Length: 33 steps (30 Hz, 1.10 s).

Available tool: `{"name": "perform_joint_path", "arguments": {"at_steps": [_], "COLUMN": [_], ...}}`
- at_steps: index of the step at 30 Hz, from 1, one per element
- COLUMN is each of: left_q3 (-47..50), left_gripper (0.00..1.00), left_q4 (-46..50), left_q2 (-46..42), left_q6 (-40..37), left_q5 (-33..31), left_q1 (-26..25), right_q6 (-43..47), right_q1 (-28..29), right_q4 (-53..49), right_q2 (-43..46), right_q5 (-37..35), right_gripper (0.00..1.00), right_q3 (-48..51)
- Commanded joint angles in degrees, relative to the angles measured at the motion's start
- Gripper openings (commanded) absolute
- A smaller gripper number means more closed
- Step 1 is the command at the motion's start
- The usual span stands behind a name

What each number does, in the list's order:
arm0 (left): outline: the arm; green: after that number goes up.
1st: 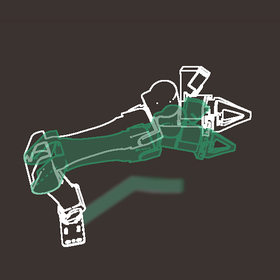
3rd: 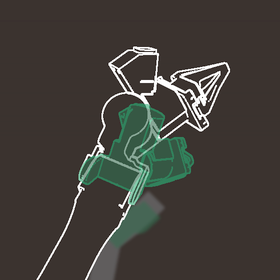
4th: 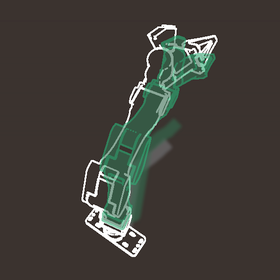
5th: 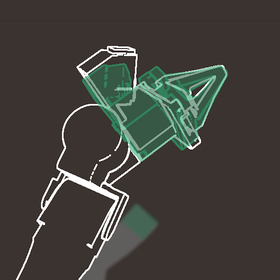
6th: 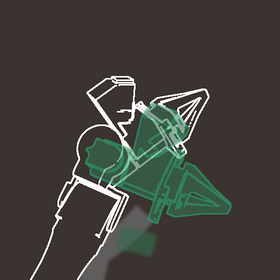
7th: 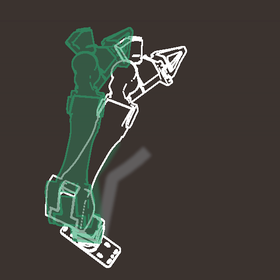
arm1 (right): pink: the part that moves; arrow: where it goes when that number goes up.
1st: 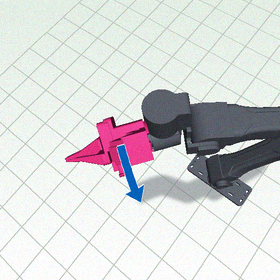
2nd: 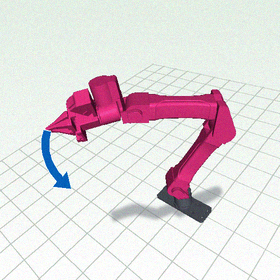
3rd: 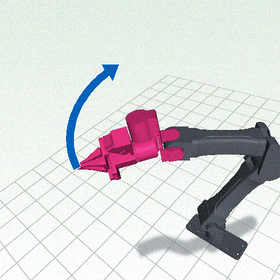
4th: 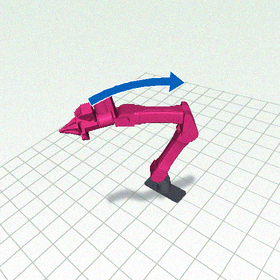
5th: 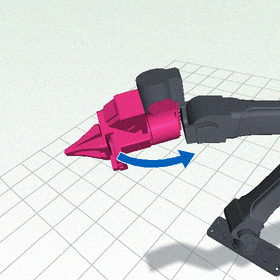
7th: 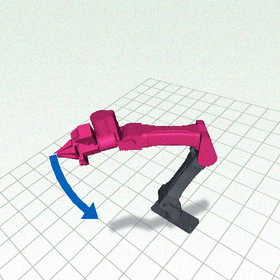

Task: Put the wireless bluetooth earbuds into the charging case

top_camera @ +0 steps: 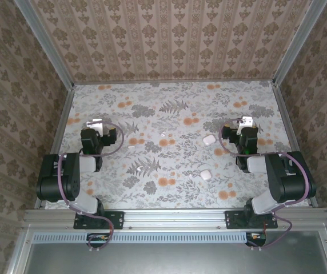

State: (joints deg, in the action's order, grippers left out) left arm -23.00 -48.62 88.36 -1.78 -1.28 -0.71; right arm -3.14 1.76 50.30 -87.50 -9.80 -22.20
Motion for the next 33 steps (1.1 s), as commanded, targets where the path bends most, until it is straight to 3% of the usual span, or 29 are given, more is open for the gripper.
{"name": "perform_joint_path", "arguments": {"at_steps": [1, 18, 22, 24, 29, 33], "left_q3": [-0.3, -0.5, -2.4, -4.3, -9.2, -16.5], "left_gripper": [1.00, 1.00, 1.00, 1.00, 1.00, 1.00], "left_q4": [0.1, 0.4, 7.9, 15.4, 33.4, 52.4], "left_q2": [-0.3, -0.6, -5.3, -9.2, -17.0, -20.7], "left_q6": [-1.2, -1.4, -1.6, -0.2, 2.2, 9.7], "left_q5": [0.1, 0.8, 0.5, -1.2, -7.8, -14.6], "left_q1": [-0.3, -0.2, -0.6, -0.5, -0.3, -0.3], "right_q6": [0.5, 0.6, 0.6, 0.1, -4.7, -10.7], "right_q1": [0.3, 0.3, 0.3, 0.3, 0.3, 0.3], "right_q4": [-0.2, -0.1, -3.5, -11.7, -43.4, -68.9], "right_q2": [-0.2, -0.2, 2.4, 7.1, 18.3, 23.0], "right_q5": [0.9, 1.0, 0.9, 0.8, -0.9, -1.0], "right_gripper": [1.00, 1.00, 1.00, 1.00, 1.00, 1.00], "right_q3": [-0.7, -0.6, -1.3, -3.4, -14.3, -24.3]}}
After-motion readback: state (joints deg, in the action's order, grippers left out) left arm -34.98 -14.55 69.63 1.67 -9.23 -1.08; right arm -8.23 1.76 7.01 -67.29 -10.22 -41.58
